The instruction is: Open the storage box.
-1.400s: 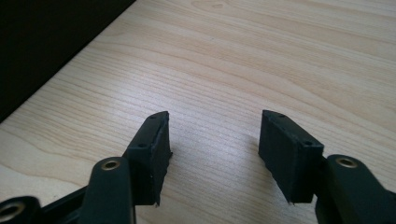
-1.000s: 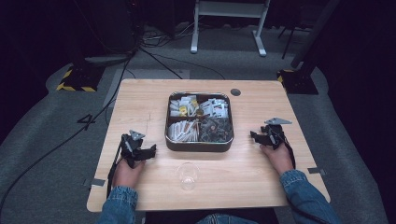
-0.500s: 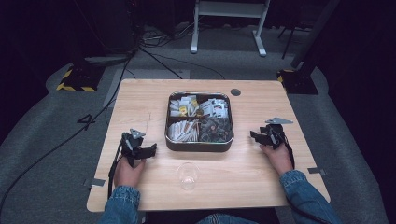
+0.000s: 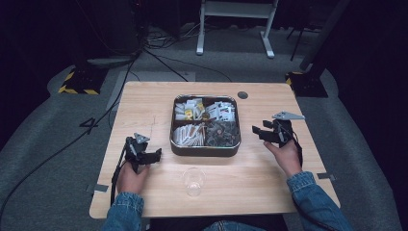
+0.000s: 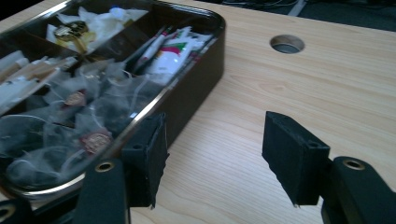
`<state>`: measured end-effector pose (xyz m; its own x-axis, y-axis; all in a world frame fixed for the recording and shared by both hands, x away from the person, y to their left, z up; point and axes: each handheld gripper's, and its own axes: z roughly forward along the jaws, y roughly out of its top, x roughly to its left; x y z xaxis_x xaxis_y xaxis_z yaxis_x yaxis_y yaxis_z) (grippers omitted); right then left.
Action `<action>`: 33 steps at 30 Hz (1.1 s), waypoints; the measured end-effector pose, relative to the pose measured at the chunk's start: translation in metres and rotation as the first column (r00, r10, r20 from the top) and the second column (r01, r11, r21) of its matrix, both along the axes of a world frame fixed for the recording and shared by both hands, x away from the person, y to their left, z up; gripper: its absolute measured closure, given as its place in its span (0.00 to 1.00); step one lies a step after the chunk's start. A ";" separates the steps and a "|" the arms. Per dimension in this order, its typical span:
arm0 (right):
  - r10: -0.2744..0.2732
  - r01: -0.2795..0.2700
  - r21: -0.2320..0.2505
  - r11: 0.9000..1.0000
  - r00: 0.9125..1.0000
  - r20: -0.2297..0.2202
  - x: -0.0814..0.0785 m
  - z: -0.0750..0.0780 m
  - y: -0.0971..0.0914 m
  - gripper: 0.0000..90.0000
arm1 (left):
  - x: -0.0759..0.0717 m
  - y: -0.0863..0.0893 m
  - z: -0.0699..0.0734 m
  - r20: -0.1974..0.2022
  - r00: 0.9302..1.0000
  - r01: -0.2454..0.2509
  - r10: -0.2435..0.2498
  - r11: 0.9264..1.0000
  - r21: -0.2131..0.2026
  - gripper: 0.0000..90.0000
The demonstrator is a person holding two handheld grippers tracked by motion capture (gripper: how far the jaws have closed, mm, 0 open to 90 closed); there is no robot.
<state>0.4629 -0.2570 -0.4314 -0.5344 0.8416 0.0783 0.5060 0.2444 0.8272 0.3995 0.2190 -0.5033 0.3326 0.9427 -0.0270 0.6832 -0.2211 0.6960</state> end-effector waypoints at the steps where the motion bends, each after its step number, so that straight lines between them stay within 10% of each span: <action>1: 0.016 -0.015 0.034 0.999 0.999 -0.033 0.003 0.002 0.004 0.47 | 0.000 0.000 0.000 0.001 1.000 0.000 0.000 1.000 0.000 0.21; 20: 0.171 -0.171 0.000 0.985 0.985 0.016 0.013 0.047 0.066 0.43 | 0.000 0.000 0.000 0.002 1.000 -0.001 0.001 1.000 0.001 0.21; 33: 0.241 -0.241 -0.011 0.970 0.970 -0.025 0.031 0.051 0.107 0.44 | 0.000 -0.001 0.000 0.001 1.000 -0.004 0.004 1.000 0.000 0.21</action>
